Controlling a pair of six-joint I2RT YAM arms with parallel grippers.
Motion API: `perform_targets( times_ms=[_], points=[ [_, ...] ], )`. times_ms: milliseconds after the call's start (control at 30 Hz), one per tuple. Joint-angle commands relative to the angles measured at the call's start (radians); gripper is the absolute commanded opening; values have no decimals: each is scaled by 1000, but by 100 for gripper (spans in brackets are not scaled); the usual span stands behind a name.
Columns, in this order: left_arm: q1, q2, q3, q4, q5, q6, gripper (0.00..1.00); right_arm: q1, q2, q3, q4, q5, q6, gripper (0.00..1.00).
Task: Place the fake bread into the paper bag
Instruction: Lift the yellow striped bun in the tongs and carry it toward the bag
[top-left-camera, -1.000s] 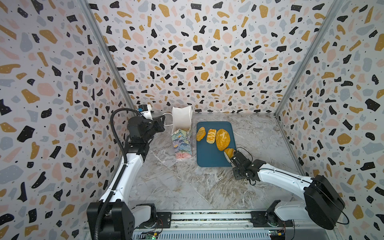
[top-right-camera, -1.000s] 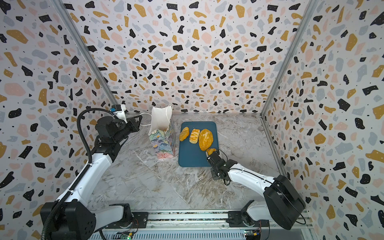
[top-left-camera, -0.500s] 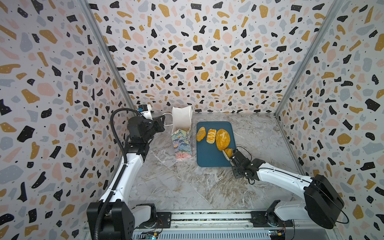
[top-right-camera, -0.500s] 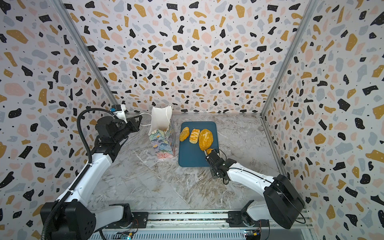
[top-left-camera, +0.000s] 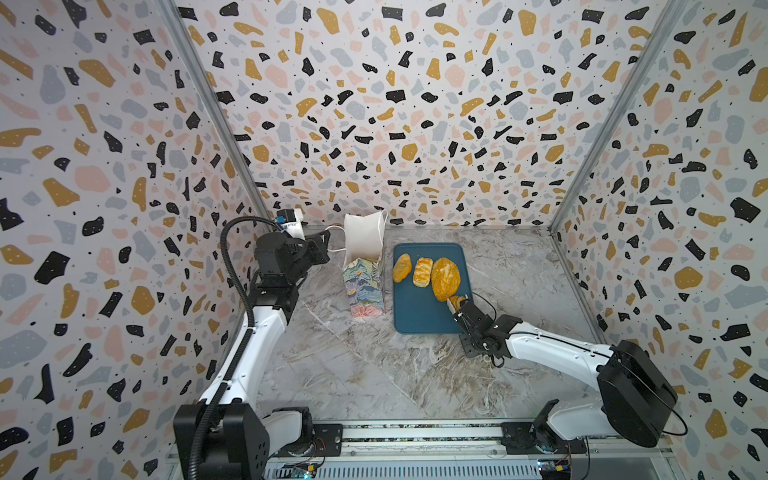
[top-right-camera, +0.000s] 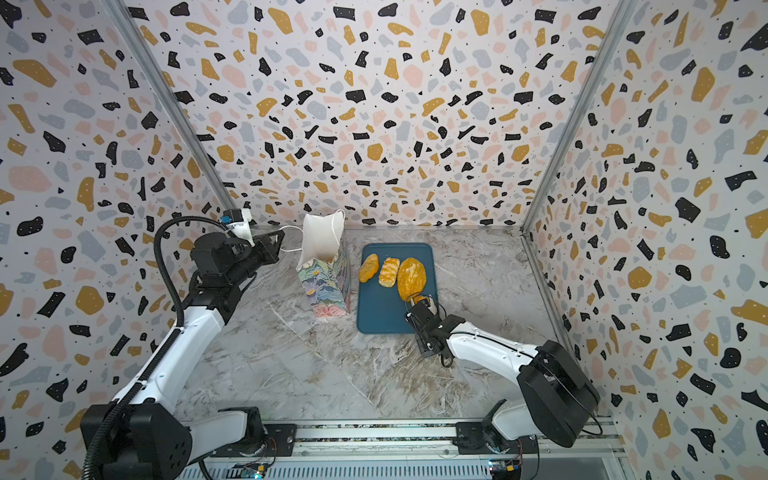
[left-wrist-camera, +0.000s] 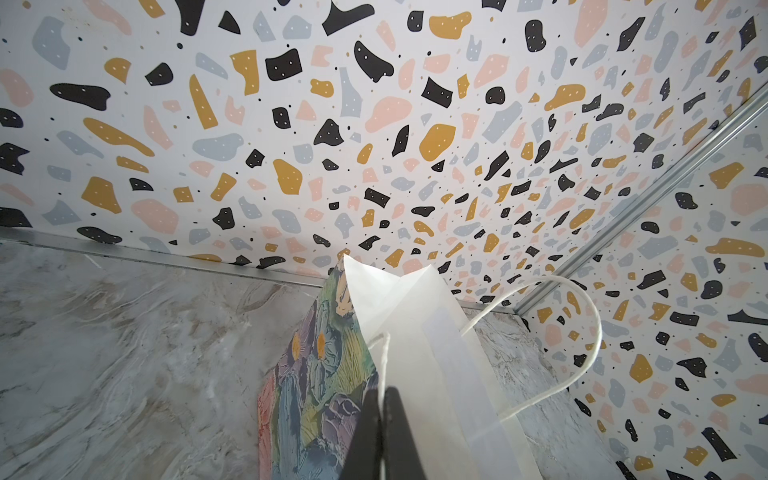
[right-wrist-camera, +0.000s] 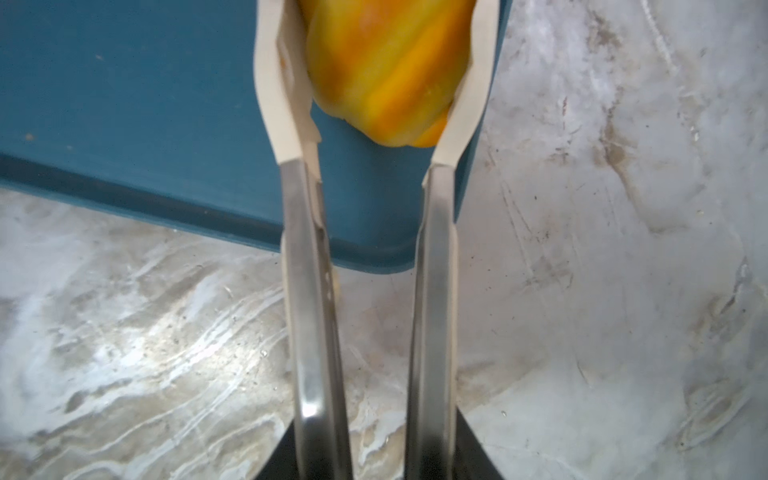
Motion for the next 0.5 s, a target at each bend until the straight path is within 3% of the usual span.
perform_targets(
  times_ms=[0, 467],
  points=[
    [-3, -13, -9, 45, 4, 3, 0, 9, -69, 37, -11, 2, 16, 31],
    [-6, -23, -16, 54, 2, -4, 0, 13, -203, -3, 8, -79, 96, 29]
  ],
)
